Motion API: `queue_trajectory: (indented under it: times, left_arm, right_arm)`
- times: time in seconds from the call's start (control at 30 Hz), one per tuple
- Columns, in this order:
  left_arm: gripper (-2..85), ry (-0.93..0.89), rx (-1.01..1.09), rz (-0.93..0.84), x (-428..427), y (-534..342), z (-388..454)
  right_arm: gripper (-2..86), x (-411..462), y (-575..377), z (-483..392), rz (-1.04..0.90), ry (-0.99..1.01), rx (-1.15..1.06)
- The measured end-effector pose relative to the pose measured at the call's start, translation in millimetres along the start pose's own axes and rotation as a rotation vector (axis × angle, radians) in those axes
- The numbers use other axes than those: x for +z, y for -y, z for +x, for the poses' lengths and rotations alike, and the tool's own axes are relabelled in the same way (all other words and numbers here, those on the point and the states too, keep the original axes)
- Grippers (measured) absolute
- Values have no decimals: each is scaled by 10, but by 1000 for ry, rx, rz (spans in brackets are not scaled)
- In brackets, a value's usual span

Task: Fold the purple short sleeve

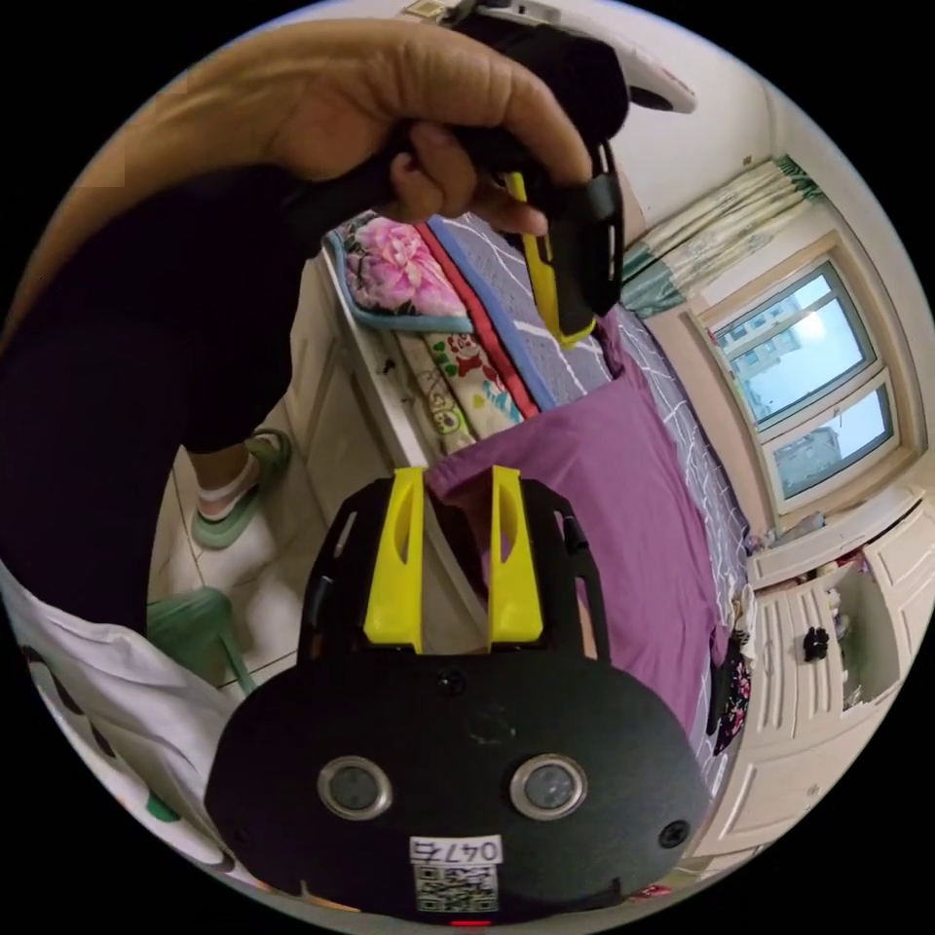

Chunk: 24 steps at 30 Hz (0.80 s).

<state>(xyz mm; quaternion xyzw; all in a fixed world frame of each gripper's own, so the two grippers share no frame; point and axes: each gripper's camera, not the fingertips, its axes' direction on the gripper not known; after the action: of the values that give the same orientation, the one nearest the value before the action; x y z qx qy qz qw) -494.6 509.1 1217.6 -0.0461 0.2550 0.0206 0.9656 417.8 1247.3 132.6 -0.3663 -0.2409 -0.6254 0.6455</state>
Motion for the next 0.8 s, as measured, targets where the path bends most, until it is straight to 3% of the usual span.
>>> queue_trajectory:
  times: [0.1,0.8]
  left_arm:
    - [-6,-130,20,-24,62,24,-28]
    - [-9,-62,24,-260,662,476,173]
  right_arm:
    - [29,39,-20,2,11,-38,14]
    - [13,201,-152,296,23,96,126]
